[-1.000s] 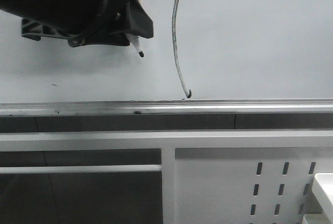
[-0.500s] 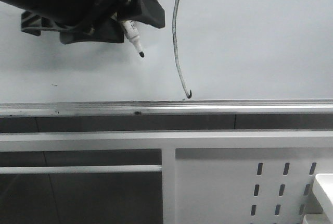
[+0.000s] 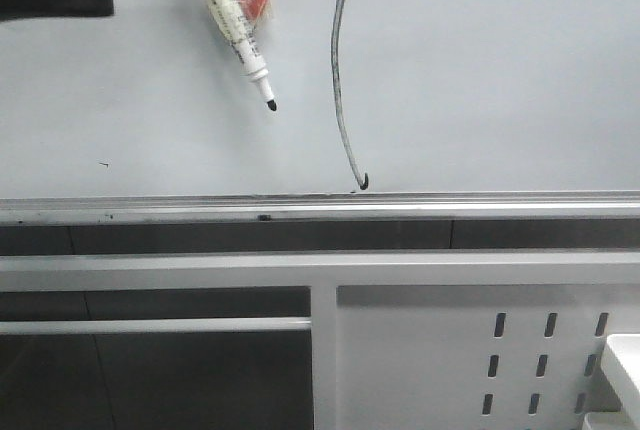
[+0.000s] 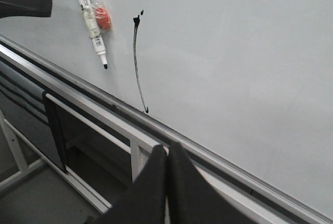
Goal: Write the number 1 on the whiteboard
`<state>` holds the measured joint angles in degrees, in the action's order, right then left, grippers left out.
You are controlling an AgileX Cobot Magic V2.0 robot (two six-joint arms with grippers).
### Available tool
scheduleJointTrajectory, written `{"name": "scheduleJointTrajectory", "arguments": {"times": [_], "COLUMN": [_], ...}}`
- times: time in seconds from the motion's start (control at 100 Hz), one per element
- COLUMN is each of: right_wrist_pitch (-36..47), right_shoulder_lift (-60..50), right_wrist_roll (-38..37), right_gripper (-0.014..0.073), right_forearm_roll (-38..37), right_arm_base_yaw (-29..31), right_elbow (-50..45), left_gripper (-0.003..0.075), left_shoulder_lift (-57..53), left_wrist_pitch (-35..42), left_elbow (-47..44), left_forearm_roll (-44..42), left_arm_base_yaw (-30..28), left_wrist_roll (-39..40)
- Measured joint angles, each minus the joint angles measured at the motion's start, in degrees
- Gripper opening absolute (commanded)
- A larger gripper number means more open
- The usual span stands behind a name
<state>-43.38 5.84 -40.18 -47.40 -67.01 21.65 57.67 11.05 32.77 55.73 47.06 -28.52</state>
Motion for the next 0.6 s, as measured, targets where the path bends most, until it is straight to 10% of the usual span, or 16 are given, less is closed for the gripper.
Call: {"name": "scheduleJointTrajectory", "arguments": {"times": [0.09,0.6], "right_wrist_pitch": [1.1,1.7], "right_shoulder_lift": [0.0,0.0], "right_wrist_roll": [0.0,0.0], "right_gripper": [-0.005,-0.005], "right_forearm_roll": [0.0,0.0], "right_arm_base_yaw": [0.0,0.0], "right_elbow": [0.0,0.0], "left_gripper": [-0.0015,-0.002], "left_shoulder_lift": [-6.3,-27.0], "left_wrist_pitch": [-2.4,-10.5], "left_elbow": [-1.3,-2.2], "left_forearm_roll": [0.0,-0.4], "left_arm_base_yaw": [0.0,0.0], "left_wrist_roll": [-5.2,-15.6]}}
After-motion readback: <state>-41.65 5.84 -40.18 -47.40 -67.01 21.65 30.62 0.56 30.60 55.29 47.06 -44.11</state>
